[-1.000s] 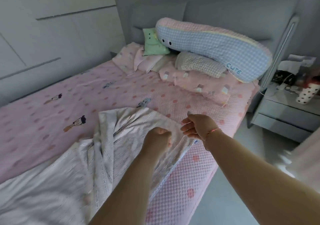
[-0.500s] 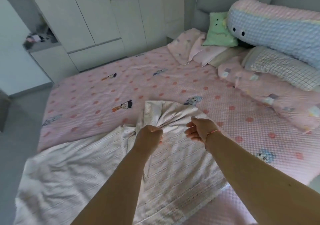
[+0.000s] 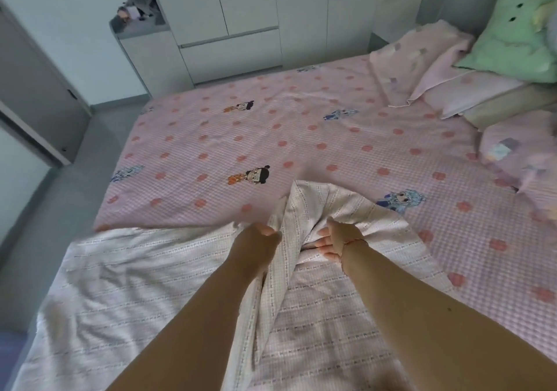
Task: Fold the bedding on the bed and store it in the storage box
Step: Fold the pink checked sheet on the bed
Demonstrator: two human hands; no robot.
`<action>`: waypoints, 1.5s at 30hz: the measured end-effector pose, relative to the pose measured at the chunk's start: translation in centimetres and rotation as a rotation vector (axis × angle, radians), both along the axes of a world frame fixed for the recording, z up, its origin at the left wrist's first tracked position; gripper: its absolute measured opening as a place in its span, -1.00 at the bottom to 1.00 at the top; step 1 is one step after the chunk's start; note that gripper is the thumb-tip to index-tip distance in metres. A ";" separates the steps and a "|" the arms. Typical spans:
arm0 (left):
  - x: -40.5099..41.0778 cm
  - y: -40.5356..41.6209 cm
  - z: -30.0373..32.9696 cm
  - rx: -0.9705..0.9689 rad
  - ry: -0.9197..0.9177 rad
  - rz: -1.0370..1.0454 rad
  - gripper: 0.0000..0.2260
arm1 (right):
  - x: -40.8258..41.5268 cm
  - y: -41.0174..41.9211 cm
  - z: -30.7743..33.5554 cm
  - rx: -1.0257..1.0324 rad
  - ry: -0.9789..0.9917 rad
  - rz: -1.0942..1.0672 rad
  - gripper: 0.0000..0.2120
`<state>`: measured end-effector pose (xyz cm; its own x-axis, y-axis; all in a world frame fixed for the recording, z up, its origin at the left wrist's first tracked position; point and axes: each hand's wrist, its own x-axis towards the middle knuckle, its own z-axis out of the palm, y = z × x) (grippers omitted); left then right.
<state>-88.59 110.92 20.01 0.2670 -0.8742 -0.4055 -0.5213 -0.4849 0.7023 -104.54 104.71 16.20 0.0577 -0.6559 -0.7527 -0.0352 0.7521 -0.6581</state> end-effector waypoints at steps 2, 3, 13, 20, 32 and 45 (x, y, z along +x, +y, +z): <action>0.7 -3.4 -2.3 0.025 -0.048 0.011 -0.85 | 0.5 -2.7 -2.1 0.040 0.002 0.025 -0.54; 0.9 -5.2 -4.0 0.053 -0.071 0.010 -0.82 | 0.5 -4.1 -3.6 0.072 0.004 0.030 -0.53; 1.7 -17.5 -17.3 0.212 -0.220 0.084 -0.48 | 0.6 -12.0 -14.9 0.246 -0.077 -0.024 -0.41; 1.2 -20.9 -22.3 0.386 -0.142 0.103 -0.26 | 1.1 -14.0 -19.4 0.303 -0.148 0.012 -0.41; -0.8 -20.2 -18.2 0.475 0.797 0.190 -0.68 | 0.9 -19.4 -18.4 0.353 -0.789 -0.381 -0.11; -5.0 -19.8 -15.2 0.562 1.025 -0.056 -0.79 | -7.3 -30.1 -11.9 -0.092 -0.281 -0.446 -0.44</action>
